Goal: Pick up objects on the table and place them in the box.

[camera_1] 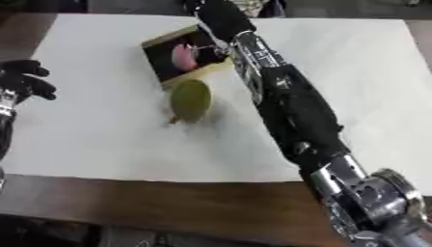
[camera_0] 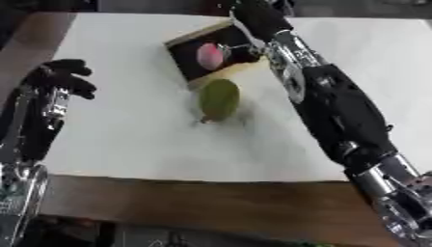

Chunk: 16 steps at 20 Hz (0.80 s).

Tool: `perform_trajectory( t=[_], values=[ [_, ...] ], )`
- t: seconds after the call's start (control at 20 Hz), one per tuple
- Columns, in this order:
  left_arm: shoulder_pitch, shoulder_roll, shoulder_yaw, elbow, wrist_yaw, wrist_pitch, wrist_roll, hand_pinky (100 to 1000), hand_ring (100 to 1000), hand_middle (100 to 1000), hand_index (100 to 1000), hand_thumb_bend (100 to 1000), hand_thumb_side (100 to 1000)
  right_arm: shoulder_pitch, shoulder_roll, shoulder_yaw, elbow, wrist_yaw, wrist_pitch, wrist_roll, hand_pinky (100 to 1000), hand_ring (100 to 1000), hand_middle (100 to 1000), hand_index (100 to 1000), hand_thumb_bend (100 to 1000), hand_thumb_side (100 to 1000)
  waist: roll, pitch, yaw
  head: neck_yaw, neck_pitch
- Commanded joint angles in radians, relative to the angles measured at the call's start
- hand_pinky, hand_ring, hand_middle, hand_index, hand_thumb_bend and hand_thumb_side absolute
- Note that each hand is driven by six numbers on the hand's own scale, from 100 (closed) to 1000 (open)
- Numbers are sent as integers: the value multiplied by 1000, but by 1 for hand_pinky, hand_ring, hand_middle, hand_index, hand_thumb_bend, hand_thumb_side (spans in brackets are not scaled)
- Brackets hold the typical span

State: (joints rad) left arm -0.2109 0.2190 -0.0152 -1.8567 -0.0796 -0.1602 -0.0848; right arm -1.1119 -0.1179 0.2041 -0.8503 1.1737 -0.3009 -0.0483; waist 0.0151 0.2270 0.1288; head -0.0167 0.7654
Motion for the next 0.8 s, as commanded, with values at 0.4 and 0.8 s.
perform_trajectory(
  t=[0.4, 0.8],
  values=[
    [3, 37, 37, -35, -12, 1, 33, 549, 566, 612, 744, 100, 702, 3, -151, 142, -212, -316, -104, 268, 855, 821, 786, 953, 100, 418, -3, -23, -33, 45, 5],
    [4, 38, 45, -34, -18, 3, 45, 549, 565, 612, 745, 100, 702, 31, -166, 183, -257, -446, -147, 466, 867, 839, 816, 942, 100, 581, -3, -22, -36, 52, 5]
  ],
)
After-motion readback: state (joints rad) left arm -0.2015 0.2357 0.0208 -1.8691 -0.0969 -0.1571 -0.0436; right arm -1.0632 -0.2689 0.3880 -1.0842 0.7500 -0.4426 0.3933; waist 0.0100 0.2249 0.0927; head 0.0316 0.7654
